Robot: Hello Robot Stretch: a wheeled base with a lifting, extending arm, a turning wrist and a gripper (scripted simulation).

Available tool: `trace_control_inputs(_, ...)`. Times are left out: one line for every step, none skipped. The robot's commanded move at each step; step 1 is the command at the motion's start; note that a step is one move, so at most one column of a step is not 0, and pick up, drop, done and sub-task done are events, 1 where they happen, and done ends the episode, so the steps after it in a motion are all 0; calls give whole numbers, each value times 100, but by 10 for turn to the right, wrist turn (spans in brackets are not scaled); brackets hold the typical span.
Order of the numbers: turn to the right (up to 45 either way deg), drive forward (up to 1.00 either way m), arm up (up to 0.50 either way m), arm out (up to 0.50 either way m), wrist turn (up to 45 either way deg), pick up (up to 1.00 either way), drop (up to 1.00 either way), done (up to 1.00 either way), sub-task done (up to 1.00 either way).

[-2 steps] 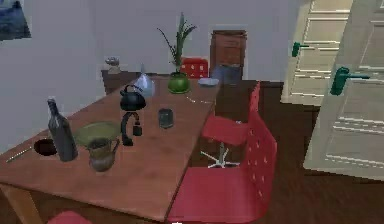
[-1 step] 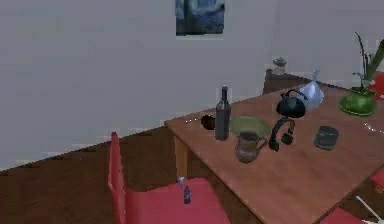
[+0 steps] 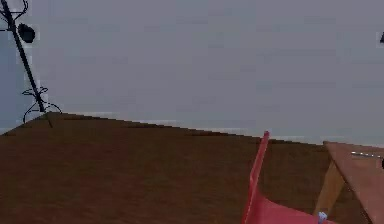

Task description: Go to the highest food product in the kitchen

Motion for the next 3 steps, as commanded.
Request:
trace_control_inputs(-300, 0, 0, 0, 0, 0, 0, 0, 0)
trace_control_inputs(0, 40, 0, 0, 0, 0, 0, 0, 0)
trace_control_inputs(360, 0, 0, 0, 0, 0, 0, 0, 0)
